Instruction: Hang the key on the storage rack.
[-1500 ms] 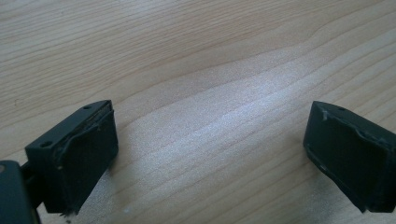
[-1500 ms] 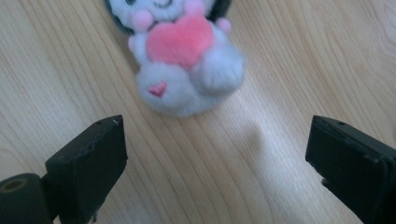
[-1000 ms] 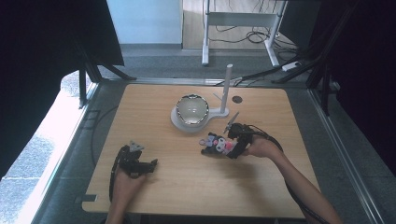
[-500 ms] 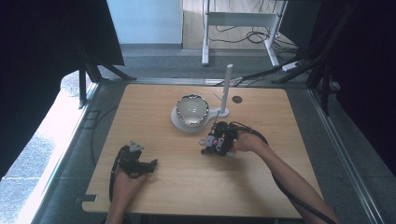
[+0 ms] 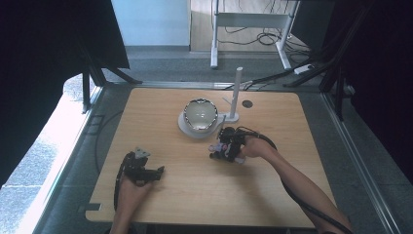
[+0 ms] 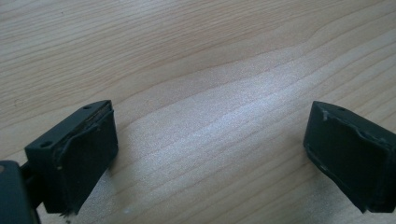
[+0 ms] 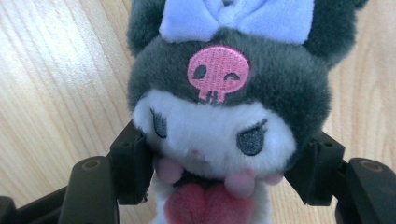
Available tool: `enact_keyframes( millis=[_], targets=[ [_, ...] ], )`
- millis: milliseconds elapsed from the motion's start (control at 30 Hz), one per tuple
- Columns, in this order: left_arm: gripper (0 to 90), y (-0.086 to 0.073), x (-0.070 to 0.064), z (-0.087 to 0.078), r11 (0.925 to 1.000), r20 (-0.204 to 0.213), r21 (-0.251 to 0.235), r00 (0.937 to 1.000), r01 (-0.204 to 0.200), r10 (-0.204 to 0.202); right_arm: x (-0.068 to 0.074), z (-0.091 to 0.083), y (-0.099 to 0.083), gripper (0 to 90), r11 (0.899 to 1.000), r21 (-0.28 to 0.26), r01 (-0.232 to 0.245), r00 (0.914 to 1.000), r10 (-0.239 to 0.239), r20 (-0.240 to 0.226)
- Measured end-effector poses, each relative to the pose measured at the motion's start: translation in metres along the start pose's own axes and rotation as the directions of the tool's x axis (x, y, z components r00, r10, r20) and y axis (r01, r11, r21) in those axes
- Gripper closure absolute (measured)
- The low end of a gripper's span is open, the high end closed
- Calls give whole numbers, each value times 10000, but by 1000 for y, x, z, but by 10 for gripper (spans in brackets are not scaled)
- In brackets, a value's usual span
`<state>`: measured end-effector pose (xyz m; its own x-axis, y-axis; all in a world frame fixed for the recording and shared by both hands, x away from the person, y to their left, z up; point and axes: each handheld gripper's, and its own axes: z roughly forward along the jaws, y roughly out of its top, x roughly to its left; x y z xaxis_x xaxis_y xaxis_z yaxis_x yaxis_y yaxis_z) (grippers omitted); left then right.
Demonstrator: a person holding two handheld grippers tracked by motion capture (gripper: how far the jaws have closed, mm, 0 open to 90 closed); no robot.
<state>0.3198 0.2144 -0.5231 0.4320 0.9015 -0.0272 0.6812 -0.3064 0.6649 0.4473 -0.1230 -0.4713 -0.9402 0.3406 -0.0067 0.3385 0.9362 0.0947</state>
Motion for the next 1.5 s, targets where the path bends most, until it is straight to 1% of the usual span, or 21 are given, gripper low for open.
enact_keyframes(
  millis=[67,167,233,300,400,500,767,833,867,967,1133,1200,1367,1500],
  targets=[
    [28,0,0,0,10000,0,2,10000,-1,1,-2,-5,-2,332,9998,-182,-43,10000,42,-69],
    [28,0,0,0,10000,0,2,10000,-1,1,-3,-12,-5,332,9997,-260,3,9999,-7,-151],
    [28,0,0,0,10000,-1,0,10000,-1,1,-3,-17,-7,331,9996,-285,9,10000,-11,-71],
    [28,0,0,0,10000,0,2,10000,-5,5,-3,-23,-8,331,9995,-311,7,10000,-10,-92],
    [28,0,0,0,10000,-1,1,10000,-6,6,-4,-29,-11,331,9994,-334,133,9999,-135,-46],
    [28,0,0,0,10000,1,2,10000,-6,6,-5,-36,-14,331,9993,-370,65,9999,-70,-137],
    [28,0,0,0,10000,-1,2,10000,-6,6,-10,-57,-22,331,9987,-511,-71,9998,61,-195],
    [28,0,0,0,10000,-2,0,10000,-4,4,-10,-58,-22,331,9986,-530,-66,9998,56,-198],
    [28,0,0,0,10000,-1,-8,10000,6,-6,-12,-63,-24,331,9985,-547,-77,9997,63,-251],
    [28,0,0,0,10000,-1,-12,10000,8,-8,-13,-68,-26,331,9982,-596,-64,9997,49,-248],
    [28,0,0,0,10000,-2,-11,10000,8,-8,-19,-82,-31,331,9972,-698,-267,9994,250,-247],
    [28,0,0,0,10000,-3,-13,10000,14,-14,-20,-84,-32,331,9970,-710,-296,9993,279,-237],
    [28,0,0,0,10000,-13,-27,10000,17,-17,-26,-96,-38,331,9953,-834,-486,9986,466,-253],
    [28,0,0,0,10000,-7,-27,10000,-4,4,-29,-102,-41,331,9944,-890,-577,9982,558,-239]
  ],
)
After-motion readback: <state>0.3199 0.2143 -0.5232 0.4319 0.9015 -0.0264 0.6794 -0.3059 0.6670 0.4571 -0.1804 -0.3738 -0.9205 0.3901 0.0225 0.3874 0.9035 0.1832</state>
